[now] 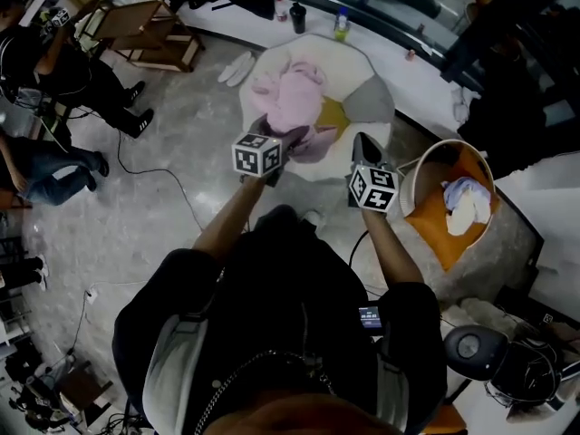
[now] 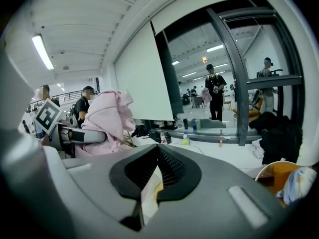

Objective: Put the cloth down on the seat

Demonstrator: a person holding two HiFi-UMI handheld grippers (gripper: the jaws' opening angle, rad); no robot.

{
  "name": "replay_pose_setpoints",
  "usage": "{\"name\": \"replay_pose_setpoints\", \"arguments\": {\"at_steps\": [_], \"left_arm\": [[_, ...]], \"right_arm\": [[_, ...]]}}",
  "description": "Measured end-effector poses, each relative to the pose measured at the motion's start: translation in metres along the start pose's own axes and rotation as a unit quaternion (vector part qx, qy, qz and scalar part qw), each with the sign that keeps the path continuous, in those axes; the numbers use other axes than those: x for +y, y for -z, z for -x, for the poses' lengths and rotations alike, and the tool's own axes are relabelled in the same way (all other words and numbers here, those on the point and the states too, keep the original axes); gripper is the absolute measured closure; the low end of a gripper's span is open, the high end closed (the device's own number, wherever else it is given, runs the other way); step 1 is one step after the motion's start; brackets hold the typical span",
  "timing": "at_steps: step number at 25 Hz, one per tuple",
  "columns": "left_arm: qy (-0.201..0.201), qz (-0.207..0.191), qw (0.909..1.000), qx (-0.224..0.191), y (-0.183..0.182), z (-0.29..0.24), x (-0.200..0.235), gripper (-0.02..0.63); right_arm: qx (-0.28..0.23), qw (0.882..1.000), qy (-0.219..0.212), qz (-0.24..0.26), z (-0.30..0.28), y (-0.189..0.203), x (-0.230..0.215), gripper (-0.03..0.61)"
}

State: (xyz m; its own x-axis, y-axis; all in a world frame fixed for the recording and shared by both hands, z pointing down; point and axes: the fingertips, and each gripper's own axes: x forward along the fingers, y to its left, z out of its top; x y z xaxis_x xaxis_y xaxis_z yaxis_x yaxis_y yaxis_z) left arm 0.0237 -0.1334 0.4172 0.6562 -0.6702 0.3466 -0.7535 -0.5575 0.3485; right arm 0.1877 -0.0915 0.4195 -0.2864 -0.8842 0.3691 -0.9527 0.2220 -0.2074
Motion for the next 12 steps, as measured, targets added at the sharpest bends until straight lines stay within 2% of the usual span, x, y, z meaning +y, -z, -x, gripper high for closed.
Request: {"name": "replay_pose_setpoints", "arguments": {"at_steps": [12], "left_arm": [[-0.007, 0.018, 0.9998, 0.007, 0.004, -0.012, 0.013, 0.255]], "right_arm": [[0.015, 1.0, -0.01, -0.001, -0.022, 0.003, 0.003, 0.577]]}}
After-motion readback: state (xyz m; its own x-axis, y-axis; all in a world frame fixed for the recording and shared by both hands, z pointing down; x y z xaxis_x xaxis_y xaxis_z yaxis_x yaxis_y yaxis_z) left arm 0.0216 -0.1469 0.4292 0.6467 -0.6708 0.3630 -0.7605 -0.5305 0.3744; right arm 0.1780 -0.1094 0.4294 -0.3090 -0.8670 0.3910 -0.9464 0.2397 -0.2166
